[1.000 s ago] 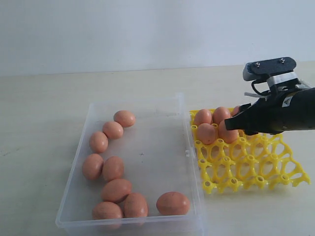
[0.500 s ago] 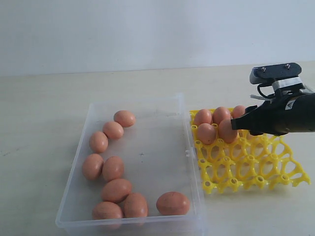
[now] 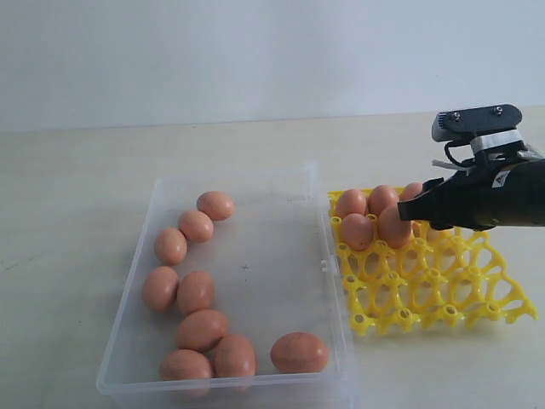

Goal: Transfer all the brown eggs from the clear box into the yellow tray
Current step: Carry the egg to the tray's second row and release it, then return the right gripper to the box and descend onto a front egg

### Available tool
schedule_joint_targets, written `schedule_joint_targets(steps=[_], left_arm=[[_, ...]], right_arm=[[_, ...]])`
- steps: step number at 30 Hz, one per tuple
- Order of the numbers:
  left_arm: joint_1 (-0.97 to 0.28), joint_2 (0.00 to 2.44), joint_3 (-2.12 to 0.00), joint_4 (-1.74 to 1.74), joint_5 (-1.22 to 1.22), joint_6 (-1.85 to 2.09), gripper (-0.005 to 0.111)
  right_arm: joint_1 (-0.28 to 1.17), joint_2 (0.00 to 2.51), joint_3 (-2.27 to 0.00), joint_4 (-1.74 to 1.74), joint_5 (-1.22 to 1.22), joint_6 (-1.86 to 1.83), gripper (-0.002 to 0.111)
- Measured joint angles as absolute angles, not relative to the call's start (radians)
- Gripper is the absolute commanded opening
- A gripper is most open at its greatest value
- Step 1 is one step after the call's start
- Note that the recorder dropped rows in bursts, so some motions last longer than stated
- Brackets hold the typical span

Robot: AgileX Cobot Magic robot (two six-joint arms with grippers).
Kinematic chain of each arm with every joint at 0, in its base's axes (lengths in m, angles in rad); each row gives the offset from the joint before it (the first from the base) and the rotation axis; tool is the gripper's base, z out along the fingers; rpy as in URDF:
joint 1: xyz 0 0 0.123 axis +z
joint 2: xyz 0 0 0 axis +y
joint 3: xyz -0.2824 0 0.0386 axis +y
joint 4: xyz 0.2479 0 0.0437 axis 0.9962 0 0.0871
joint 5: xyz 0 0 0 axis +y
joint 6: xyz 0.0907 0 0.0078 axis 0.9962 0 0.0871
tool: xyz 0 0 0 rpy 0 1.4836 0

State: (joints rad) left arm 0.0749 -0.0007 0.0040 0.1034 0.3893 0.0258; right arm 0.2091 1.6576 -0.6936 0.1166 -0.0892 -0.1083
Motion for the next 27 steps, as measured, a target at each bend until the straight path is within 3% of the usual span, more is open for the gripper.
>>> schedule_joint_targets(steps=[27], left_arm=[[0.075,-0.001,0.004,0.103,0.389,0.026,0.0]], right_arm=[[0.209,1.658,-0.694,0.117,-0.095,-0.098,0.051]])
